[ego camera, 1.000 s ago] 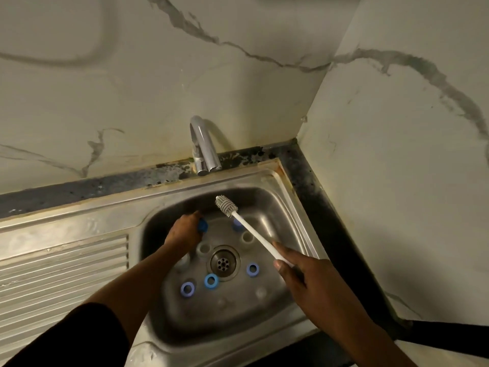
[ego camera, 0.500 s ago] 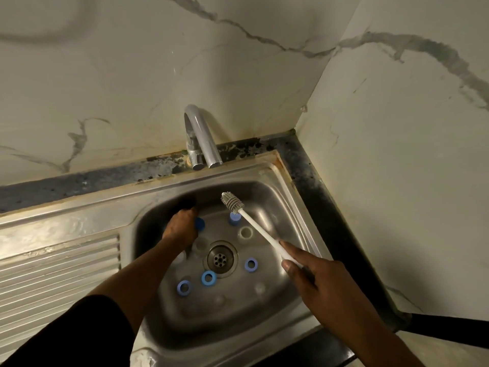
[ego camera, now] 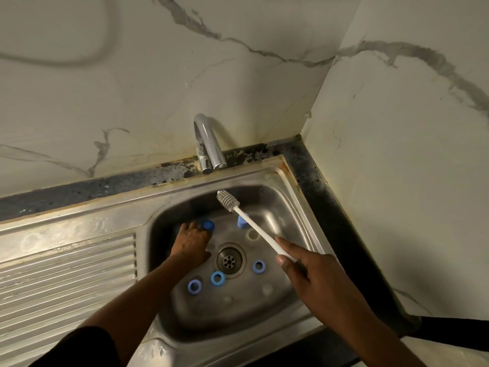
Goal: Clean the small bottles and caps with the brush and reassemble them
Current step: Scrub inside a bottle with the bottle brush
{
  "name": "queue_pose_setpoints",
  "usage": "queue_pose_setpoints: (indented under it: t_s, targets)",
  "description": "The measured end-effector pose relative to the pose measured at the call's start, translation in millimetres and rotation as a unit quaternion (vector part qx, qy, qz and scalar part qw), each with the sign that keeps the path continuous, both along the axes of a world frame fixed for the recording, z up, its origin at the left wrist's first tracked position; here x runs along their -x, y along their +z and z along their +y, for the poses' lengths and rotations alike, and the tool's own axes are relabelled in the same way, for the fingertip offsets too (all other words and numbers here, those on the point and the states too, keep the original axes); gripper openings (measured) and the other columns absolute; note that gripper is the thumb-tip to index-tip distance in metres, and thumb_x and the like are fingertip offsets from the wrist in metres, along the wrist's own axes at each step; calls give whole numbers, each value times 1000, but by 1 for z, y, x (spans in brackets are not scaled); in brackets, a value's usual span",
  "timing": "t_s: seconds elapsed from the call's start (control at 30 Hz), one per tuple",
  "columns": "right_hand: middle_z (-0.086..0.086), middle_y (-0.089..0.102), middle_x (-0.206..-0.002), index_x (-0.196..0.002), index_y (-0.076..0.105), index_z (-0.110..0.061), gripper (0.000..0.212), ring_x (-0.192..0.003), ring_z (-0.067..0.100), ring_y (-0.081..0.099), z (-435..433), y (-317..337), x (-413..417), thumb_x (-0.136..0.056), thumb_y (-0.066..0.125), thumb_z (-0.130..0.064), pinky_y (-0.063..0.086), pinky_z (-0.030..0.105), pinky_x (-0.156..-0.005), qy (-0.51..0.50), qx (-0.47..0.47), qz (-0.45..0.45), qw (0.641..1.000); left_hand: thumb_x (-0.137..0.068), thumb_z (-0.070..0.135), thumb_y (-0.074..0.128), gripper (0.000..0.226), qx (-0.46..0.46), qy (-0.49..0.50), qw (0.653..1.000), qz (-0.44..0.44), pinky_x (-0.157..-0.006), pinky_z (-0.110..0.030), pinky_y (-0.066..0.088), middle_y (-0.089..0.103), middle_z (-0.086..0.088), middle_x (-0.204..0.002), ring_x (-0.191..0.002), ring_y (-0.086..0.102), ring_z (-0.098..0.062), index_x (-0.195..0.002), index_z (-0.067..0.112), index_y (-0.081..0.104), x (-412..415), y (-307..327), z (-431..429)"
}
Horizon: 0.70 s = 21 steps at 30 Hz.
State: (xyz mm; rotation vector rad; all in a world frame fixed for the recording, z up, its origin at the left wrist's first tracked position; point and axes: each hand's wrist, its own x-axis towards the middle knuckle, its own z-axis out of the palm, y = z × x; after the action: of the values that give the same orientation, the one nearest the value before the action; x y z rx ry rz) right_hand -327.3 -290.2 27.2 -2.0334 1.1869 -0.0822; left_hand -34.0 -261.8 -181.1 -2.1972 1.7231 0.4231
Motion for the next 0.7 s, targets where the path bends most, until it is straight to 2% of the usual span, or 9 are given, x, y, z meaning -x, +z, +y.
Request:
queue_pose_setpoints:
  t_s: [0.1, 0.2, 0.3, 0.37, 0.43, 0.53, 0.6, 0.63, 0.7]
  targets:
    - [-52, 49, -67, -152, 45, -43, 48, -75, -21, 58, 2, 3, 3, -104, 50, -47, 46, 7, -65, 3, 12, -8, 1000, -94, 53, 68, 57, 23, 21, 999, 16, -117, -39, 30, 60, 3, -145, -139, 44, -20, -146, 33, 55, 0, 10, 3]
    - [-51, 52, -70, -151, 47, -45, 48, -77, -18, 60, 4, 5, 7, -104, 51, -48, 48, 8, -65, 6, 24, -28, 999, -90, 54, 74, 58, 85, 86, 988, 94, -108, -34, 39, 63, 2, -137, -127, 53, -17, -142, 31, 59, 2, 31, 9]
    - [-49, 53, -70, -151, 47, -46, 48, -76, -16, 61, 6, 8, 11, -104, 50, -50, 47, 10, -63, 15, 31, -43, 998, -87, 45, 82, 38, 175, 202, 929, 255, -89, -26, 50, 71, 8, -113, -95, 62, -3, -119, 30, 68, 4, 67, 20]
    - [-49, 52, -65, -152, 45, -44, 47, -72, -19, 59, 8, 14, 11, -105, 50, -47, 46, 8, -63, 25, 29, -54, 998, -85, 39, 85, 26, 228, 252, 870, 358, -83, -26, 55, 74, 10, -99, -86, 69, 0, -106, 34, 71, 2, 93, 32]
    - [-46, 54, -63, -152, 44, -44, 46, -71, -19, 60, 11, 19, 11, -106, 49, -45, 45, 6, -64, 42, 33, -66, 996, -87, 31, 84, 24, 270, 302, 794, 454, -82, -31, 60, 78, 7, -102, -93, 74, -4, -109, 28, 73, 1, 121, 48]
    - [-29, 63, -67, -151, 46, -49, 45, -64, -3, 64, 15, 24, 9, -106, 48, -48, 46, 12, -59, 61, 53, -96, 992, -94, 17, 74, 26, 325, 352, 655, 584, -89, -44, 61, 79, -9, -111, -105, 76, -27, -117, 7, 71, 1, 161, 68]
    - [-16, 64, -67, -148, 49, -51, 43, -60, 4, 62, 18, 26, 6, -104, 49, -51, 46, 17, -55, 78, 63, -114, 988, -95, 18, 71, 31, 349, 392, 553, 647, -91, -46, 63, 77, -17, -117, -107, 75, -35, -121, 2, 66, 2, 184, 80]
    - [-14, 65, -68, -147, 49, -53, 43, -60, 5, 62, 19, 26, 4, -104, 49, -52, 48, 18, -56, 85, 66, -121, 987, -96, 20, 69, 32, 355, 403, 514, 669, -92, -48, 62, 76, -19, -120, -107, 75, -37, -123, 3, 64, 2, 192, 85]
    - [-13, 69, -73, -146, 49, -56, 42, -66, 3, 66, 23, 28, -2, -104, 49, -52, 54, 21, -63, 99, 66, -135, 984, -99, 24, 66, 29, 374, 411, 461, 692, -94, -52, 61, 74, -19, -123, -108, 74, -38, -123, 8, 62, 3, 206, 96]
